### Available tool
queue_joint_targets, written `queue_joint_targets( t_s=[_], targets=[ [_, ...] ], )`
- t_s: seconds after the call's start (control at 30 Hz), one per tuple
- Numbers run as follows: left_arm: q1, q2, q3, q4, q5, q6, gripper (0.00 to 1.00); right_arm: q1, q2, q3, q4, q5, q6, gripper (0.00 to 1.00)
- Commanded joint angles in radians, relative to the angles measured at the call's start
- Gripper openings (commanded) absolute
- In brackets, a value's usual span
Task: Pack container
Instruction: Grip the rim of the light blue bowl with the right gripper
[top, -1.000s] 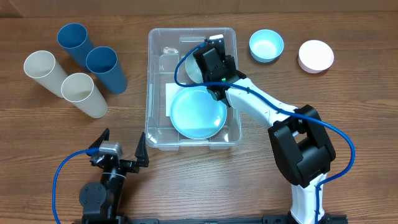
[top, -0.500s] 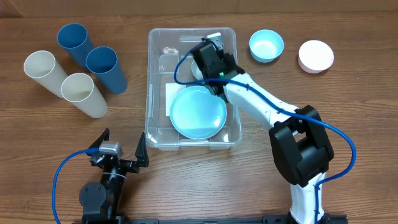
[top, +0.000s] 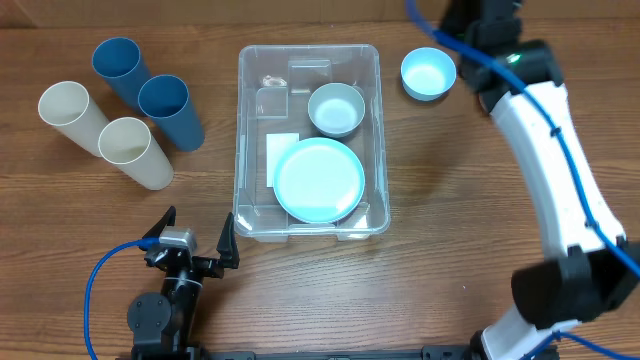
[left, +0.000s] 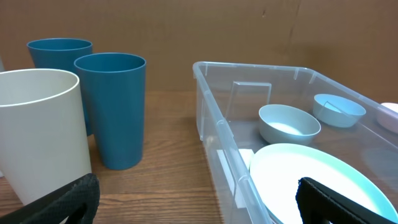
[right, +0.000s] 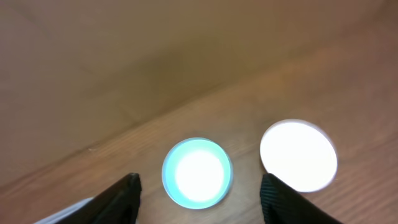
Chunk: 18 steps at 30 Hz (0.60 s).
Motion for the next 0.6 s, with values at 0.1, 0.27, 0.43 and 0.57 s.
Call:
queue_joint_targets(
  t_s=[0.1,0.27,0.43,0.57],
  targets=[
    [0.008,-0.005,-0.003,0.0,0.001,0.015,1.0,-0.15,0.204,-0.003,0.0,-0.378,0.071,0.52],
    [0.008,-0.005,-0.003,0.0,0.001,0.015,1.0,-0.137,0.363,-0.003,0.034,-0.418,0.083,0.51],
    [0.008,-0.005,-0.003,0.0,0.001,0.015,1.0,-0.138,0.42,-0.003,0.02,-0.409,0.132,0.41],
    [0.008,-0.005,-0.003,0.0,0.001,0.015,1.0,-0.138,0.442,-0.003,0.019,-0.41,0.151,0.39]
  ],
)
